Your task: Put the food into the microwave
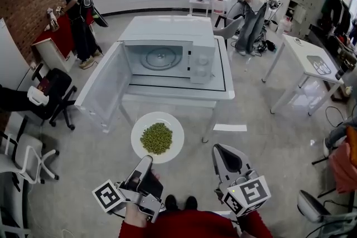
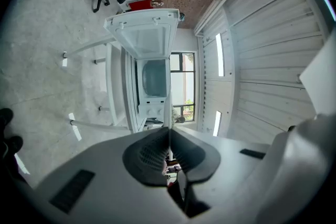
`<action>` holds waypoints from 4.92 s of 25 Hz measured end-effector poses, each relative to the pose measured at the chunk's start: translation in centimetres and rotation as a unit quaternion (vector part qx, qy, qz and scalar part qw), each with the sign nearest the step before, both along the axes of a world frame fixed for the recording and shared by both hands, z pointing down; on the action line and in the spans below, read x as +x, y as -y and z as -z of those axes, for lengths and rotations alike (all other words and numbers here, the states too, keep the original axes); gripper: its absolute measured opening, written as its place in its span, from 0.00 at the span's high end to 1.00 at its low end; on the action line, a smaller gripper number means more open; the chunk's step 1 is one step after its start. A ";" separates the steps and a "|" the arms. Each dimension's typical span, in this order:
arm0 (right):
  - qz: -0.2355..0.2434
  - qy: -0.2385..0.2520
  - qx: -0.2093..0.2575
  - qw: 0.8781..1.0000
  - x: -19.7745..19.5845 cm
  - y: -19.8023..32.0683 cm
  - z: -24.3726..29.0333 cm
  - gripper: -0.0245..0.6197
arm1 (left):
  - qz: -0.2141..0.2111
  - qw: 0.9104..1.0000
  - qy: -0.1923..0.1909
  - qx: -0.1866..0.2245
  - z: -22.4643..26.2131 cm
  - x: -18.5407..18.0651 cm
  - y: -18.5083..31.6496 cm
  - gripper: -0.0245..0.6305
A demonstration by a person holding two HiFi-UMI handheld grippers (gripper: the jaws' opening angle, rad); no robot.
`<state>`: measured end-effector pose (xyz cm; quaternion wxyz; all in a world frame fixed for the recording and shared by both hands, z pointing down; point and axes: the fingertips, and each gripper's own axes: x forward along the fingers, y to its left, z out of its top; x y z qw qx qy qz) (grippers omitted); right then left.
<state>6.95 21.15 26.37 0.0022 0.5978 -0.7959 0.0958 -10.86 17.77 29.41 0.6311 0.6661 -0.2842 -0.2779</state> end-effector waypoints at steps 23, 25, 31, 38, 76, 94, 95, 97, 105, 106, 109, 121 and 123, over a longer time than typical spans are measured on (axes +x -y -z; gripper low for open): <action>0.036 0.027 0.030 0.999 2.9 3.3 1.8 0.94 | 0.049 0.998 0.016 0.026 1.2 3.5 3.5 0.93; 0.036 0.029 0.027 0.999 3.1 3.9 1.7 0.94 | 0.052 0.998 0.018 0.023 1.1 3.5 4.1 0.93; 0.029 0.030 0.024 0.999 2.8 7.0 1.4 0.94 | 0.057 0.998 0.019 0.022 0.6 3.2 7.5 0.93; 0.023 0.030 0.009 0.999 1.6 14.1 0.6 0.94 | 0.049 0.999 0.016 0.011 -0.4 3.1 14.1 0.93; 0.032 0.014 -0.094 0.995 -0.4 36.4 -10.7 0.94 | 0.078 0.997 -0.025 -0.015 -8.4 7.8 35.0 0.93; 0.036 0.036 -0.149 0.988 -1.3 39.1 -14.0 0.94 | 0.084 0.996 -0.018 -0.023 -9.7 9.1 39.5 0.93; 0.037 0.036 -0.149 0.987 -1.4 39.1 -14.0 0.94 | 0.084 0.996 -0.016 -0.024 -9.7 9.1 39.8 0.93; 0.038 0.034 -0.151 0.987 -1.4 39.2 -13.9 0.94 | 0.085 0.996 -0.013 -0.023 -9.8 9.2 40.3 0.93; 0.040 0.035 -0.164 0.985 -2.5 39.4 -14.3 0.94 | 0.077 0.997 -0.007 -0.027 -10.0 9.0 41.6 0.93; 0.039 0.036 -0.165 0.985 -2.5 39.4 -14.3 0.94 | 0.074 0.997 -0.006 -0.030 -10.1 9.1 41.7 0.93; 0.036 0.045 -0.173 0.983 -2.4 39.6 -14.5 0.94 | 0.067 0.997 0.008 -0.044 -10.5 9.2 41.9 0.93; 0.029 0.046 -0.178 0.983 -2.5 41.3 -14.2 0.94 | 0.059 0.996 0.026 -0.067 -10.4 9.7 44.8 0.93; 0.031 0.042 -0.176 0.983 -2.4 41.1 -14.1 0.94 | 0.061 0.995 0.025 -0.071 -10.6 10.0 44.8 0.93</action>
